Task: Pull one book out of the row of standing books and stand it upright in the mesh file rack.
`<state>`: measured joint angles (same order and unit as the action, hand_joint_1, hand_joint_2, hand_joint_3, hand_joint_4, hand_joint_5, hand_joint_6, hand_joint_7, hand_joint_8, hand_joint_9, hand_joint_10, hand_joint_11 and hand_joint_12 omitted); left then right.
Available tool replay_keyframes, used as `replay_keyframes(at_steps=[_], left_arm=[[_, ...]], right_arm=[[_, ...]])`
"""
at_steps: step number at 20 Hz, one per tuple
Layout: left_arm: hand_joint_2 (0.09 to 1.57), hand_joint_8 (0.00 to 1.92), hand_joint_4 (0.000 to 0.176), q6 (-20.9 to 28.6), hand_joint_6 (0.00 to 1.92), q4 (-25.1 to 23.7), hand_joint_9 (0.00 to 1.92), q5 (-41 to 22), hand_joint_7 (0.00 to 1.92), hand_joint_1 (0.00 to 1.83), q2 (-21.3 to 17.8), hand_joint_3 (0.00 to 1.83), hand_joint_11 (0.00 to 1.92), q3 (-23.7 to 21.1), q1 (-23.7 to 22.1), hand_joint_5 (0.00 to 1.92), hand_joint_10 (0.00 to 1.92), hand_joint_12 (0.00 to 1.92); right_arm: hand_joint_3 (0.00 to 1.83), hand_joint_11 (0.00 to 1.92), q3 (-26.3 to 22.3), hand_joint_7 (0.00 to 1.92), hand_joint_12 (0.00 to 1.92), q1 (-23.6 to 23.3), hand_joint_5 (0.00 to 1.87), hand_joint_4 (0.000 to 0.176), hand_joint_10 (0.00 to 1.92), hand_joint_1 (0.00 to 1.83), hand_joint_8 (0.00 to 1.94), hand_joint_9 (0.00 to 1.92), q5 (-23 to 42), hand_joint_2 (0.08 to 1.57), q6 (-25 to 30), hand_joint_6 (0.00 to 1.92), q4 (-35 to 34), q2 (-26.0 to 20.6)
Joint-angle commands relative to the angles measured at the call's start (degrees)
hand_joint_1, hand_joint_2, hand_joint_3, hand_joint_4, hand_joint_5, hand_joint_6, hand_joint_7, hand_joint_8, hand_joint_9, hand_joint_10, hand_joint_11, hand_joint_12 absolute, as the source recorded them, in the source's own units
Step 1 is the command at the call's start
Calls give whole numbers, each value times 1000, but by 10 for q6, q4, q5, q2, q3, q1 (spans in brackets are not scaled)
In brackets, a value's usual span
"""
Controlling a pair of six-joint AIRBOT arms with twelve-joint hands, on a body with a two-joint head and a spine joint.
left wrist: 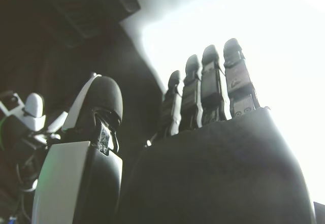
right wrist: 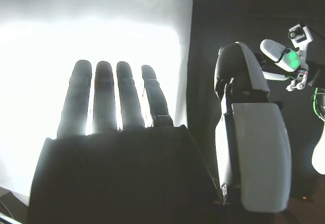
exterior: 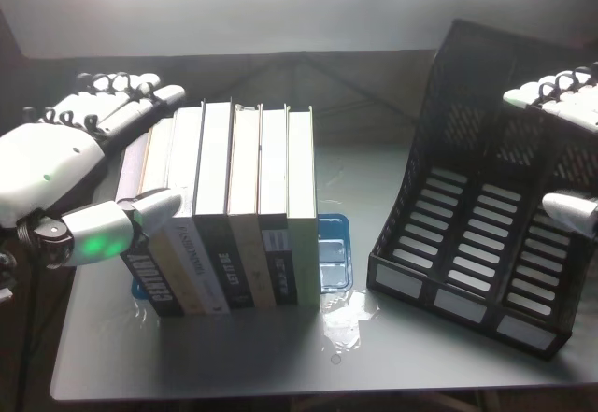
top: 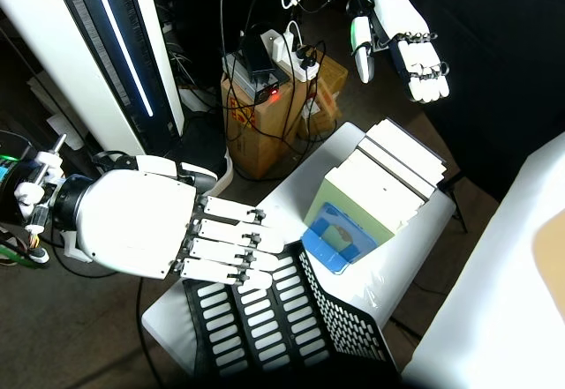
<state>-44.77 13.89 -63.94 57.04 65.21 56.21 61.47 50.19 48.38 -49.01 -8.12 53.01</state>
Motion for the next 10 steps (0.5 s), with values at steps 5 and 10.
replay_keyframes(at_steps=[5, 10], left_arm=[[1299, 0, 83, -36, 8, -23, 0, 1, 0, 81, -1, 0, 0, 6, -35, 79, 0, 0], [1228, 0, 80, -83, 25, -36, 0, 69, 0, 35, 4, 0, 0, 14, -71, 162, 0, 0]], right_arm=[[22, 0, 9, 0, 0, -5, 0, 0, 0, 340, 0, 0, 56, 1383, 0, 0, -7, -1], [12, 0, 14, 0, 0, -2, 0, 0, 0, 341, 0, 0, 50, 1388, 0, 0, -12, 2]])
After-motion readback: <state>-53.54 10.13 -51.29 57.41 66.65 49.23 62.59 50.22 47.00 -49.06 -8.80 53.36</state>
